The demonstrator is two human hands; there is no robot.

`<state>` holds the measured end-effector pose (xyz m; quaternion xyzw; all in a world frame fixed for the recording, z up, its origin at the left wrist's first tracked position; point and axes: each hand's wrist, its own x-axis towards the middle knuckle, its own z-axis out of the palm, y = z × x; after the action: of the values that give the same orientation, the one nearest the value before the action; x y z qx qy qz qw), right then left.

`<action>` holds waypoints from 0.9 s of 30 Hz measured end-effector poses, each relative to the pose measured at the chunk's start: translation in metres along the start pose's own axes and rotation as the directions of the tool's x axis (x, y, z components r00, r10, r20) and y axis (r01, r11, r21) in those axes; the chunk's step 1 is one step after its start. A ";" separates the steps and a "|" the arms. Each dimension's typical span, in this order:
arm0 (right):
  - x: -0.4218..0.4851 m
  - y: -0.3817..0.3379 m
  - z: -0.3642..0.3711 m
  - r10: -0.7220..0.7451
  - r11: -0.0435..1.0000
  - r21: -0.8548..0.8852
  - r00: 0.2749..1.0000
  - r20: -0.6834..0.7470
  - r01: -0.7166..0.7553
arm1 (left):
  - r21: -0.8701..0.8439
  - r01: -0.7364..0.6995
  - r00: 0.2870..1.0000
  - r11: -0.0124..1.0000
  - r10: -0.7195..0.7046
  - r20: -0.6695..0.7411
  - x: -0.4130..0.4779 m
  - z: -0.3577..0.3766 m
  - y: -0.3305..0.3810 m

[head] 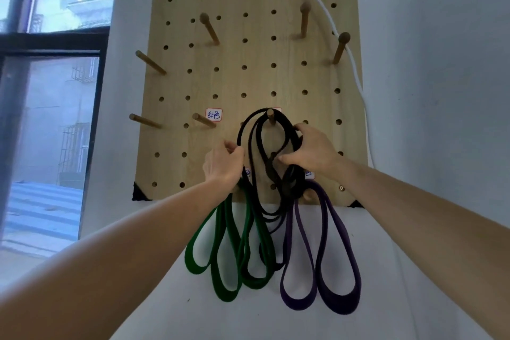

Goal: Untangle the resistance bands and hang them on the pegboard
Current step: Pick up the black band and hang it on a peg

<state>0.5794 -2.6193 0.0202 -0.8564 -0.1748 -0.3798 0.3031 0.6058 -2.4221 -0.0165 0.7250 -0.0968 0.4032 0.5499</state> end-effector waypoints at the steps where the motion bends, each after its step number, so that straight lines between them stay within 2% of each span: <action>1: 0.000 0.001 0.000 -0.012 1.000 0.015 1.000 -0.001 0.012 | -0.047 -0.010 1.000 0.999 0.012 0.024 0.002 -0.001 0.001; 4: 0.000 0.000 0.002 -0.036 0.998 0.046 0.999 -0.038 0.038 | -0.067 -0.068 0.989 0.995 0.076 0.129 0.006 0.000 0.002; 6: 0.001 -0.004 0.000 -0.010 0.998 0.064 0.995 -0.104 0.017 | -0.036 -0.113 0.983 0.993 0.117 0.139 0.008 0.002 0.004; 9: 0.004 -0.005 -0.001 -0.030 0.998 0.050 0.980 -0.196 0.040 | 0.006 -0.159 0.981 0.987 0.158 0.115 0.011 0.010 0.009; 13: 0.008 -0.007 0.006 -0.184 0.983 -0.037 0.965 -0.185 0.181 | 0.081 -0.199 0.978 0.977 0.193 0.074 0.019 0.020 0.017; 16: 0.015 -0.004 0.005 -0.160 0.987 -0.053 0.956 -0.245 0.151 | 0.119 -0.232 0.972 0.965 0.234 0.005 0.026 0.024 0.028; 18: 0.019 -0.001 0.002 -0.084 0.992 -0.112 0.976 -0.201 0.062 | 0.142 -0.238 0.970 0.961 0.243 -0.018 0.031 0.027 0.033; 20: 0.021 0.003 0.002 -0.004 0.992 -0.124 0.994 -0.112 -0.010 | 0.139 -0.199 0.979 0.970 0.192 0.061 0.035 0.029 0.033; 23: 0.016 0.005 0.002 -0.012 0.994 -0.110 0.999 -0.035 0.008 | 0.120 -0.165 0.975 0.979 0.144 0.170 0.038 0.024 0.029; 27: 0.006 0.006 -0.001 -0.021 0.997 -0.075 0.998 -0.057 0.017 | 0.121 -0.209 0.958 0.971 0.178 0.227 0.032 0.005 0.025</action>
<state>0.5855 -2.6247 0.0227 -0.8540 -0.1601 -0.4134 0.2724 0.6148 -2.4262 0.0235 0.7889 -0.1967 0.3805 0.4407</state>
